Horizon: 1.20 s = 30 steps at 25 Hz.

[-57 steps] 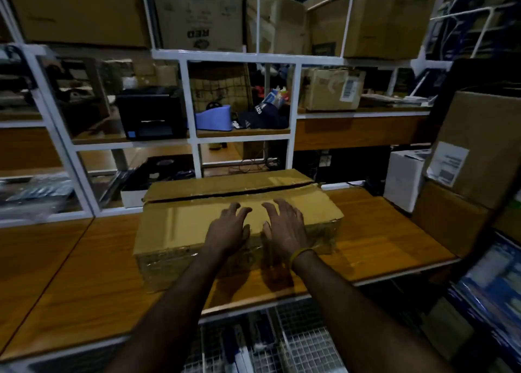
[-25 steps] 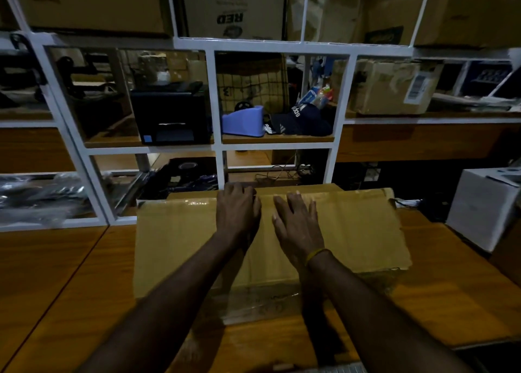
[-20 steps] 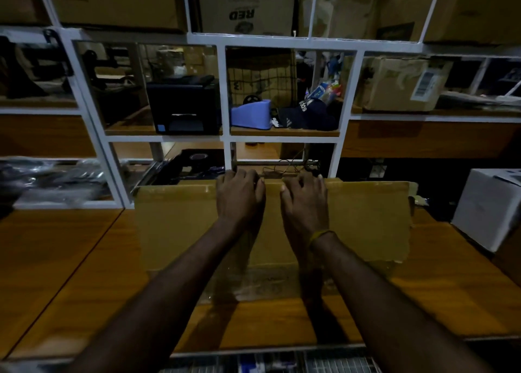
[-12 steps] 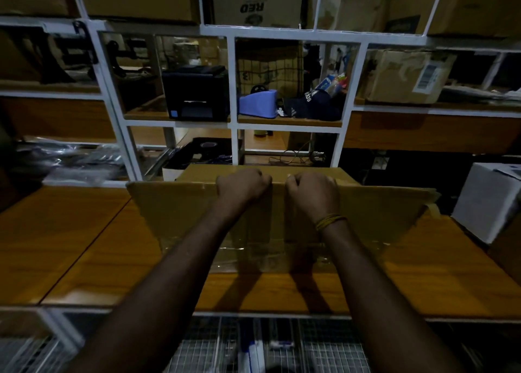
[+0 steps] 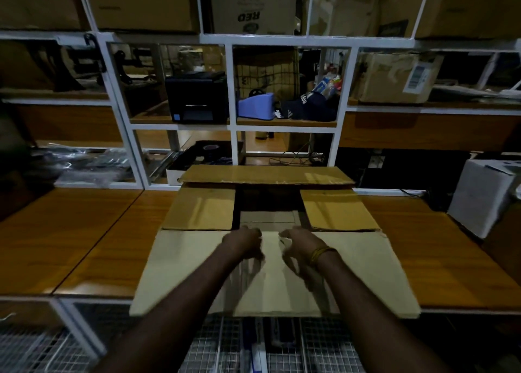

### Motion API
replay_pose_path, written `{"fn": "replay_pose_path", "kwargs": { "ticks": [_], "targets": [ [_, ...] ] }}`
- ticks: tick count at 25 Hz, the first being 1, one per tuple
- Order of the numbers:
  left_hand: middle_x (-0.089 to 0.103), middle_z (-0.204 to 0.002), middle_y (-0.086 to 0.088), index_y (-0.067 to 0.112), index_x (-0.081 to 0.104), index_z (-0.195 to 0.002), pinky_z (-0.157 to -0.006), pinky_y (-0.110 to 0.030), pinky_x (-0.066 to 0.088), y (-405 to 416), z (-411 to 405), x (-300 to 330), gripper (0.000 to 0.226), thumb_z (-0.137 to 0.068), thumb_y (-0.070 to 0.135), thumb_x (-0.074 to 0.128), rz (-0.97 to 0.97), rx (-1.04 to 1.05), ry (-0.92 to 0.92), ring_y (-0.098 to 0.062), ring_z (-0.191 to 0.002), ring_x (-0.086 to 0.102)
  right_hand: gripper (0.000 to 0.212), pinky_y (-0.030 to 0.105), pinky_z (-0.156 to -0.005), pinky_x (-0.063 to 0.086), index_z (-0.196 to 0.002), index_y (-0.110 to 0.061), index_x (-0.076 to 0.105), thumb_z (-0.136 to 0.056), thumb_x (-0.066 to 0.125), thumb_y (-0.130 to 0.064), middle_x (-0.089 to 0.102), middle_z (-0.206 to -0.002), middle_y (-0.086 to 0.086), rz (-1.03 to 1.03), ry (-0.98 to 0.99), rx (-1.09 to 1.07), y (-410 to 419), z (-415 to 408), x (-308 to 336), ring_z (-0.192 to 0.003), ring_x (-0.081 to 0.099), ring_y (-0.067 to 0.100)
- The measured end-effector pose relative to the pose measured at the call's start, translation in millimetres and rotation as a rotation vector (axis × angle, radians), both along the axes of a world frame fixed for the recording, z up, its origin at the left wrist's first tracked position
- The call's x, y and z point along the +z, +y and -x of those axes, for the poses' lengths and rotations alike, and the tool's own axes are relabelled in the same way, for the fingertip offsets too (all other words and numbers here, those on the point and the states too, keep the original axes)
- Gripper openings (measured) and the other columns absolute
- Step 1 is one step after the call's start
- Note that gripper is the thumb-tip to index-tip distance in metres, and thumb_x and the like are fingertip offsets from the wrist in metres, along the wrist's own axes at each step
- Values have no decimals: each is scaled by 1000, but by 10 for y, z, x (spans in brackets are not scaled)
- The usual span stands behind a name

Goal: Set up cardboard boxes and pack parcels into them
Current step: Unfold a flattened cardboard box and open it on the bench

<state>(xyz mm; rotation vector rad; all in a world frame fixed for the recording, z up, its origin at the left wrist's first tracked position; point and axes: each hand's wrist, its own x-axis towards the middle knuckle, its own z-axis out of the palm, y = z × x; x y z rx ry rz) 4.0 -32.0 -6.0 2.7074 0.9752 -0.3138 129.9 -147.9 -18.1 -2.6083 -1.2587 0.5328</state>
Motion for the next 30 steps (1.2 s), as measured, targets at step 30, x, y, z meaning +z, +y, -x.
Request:
{"fn": "replay_pose_path", "kwargs": {
  "ticks": [30],
  "targets": [
    [63, -112, 4, 27, 67, -108, -67, -33, 51, -536, 935, -703, 25, -83, 27, 71, -324, 109, -430, -22, -104, 56, 36, 34, -80, 37, -99, -36, 56, -75, 80, -24, 52, -102, -10, -479, -362, -31, -773, 757, -765, -97, 49, 17]
  ]
}}
